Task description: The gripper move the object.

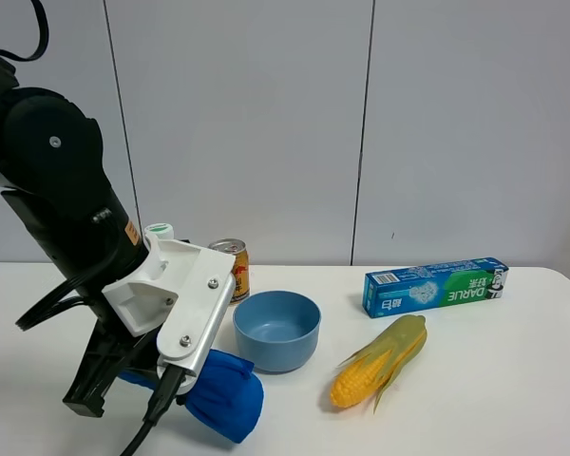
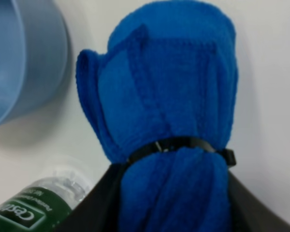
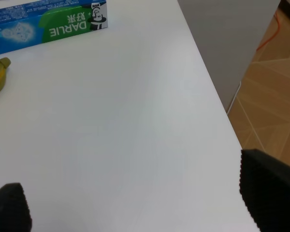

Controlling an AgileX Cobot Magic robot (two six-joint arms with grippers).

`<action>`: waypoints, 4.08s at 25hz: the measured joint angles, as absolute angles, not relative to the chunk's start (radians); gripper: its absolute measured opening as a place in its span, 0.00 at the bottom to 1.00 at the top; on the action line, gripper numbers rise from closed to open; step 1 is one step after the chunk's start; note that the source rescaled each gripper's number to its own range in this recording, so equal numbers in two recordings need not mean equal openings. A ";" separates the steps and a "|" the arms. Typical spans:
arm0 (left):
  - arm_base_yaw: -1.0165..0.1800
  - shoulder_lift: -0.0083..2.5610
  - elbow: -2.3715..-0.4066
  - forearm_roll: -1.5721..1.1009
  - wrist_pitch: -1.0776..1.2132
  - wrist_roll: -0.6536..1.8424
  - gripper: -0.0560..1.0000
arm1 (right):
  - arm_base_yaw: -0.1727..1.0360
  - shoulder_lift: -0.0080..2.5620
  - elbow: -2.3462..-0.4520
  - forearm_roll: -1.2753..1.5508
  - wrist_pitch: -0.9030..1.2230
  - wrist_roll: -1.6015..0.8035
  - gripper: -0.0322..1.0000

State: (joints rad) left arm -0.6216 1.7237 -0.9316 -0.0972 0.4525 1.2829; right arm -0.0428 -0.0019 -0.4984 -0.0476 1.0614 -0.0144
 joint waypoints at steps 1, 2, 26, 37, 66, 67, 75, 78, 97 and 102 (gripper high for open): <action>-0.622 1.732 -0.932 -0.099 0.443 1.283 0.05 | -0.043 -0.002 -0.498 -0.048 1.061 -0.014 1.00; -0.622 1.739 -0.932 -0.099 0.436 1.283 0.05 | -0.043 -0.002 -0.498 -0.048 1.061 -0.014 1.00; -0.622 1.889 -0.932 -0.105 0.293 1.274 0.05 | -0.043 -0.002 -0.498 -0.048 1.061 -0.014 1.00; -0.620 1.896 -0.932 -0.105 0.260 1.111 0.62 | -0.043 -0.002 -0.498 -0.048 1.061 -0.014 1.00; -0.606 1.242 -1.000 0.175 0.357 0.247 0.63 | -0.043 -0.002 -0.498 -0.048 1.061 -0.014 1.00; -0.584 1.242 -1.029 0.205 0.379 0.210 0.63 | -0.043 -0.002 -0.498 -0.048 1.061 -0.014 1.00; -0.332 1.223 -1.236 0.330 0.589 0.078 0.63 | -0.043 -0.002 -0.498 -0.048 1.061 -0.014 1.00; -0.221 1.171 -1.261 0.332 0.642 0.074 0.63 | -0.043 -0.002 -0.498 -0.048 1.061 -0.014 1.00; 0.088 0.582 -1.227 0.130 1.205 0.062 0.63 | -0.043 -0.002 -0.498 -0.048 1.061 -0.014 1.00; 0.088 0.392 -1.054 0.111 1.207 0.051 0.63 | -0.043 -0.002 -0.498 -0.048 1.061 -0.014 1.00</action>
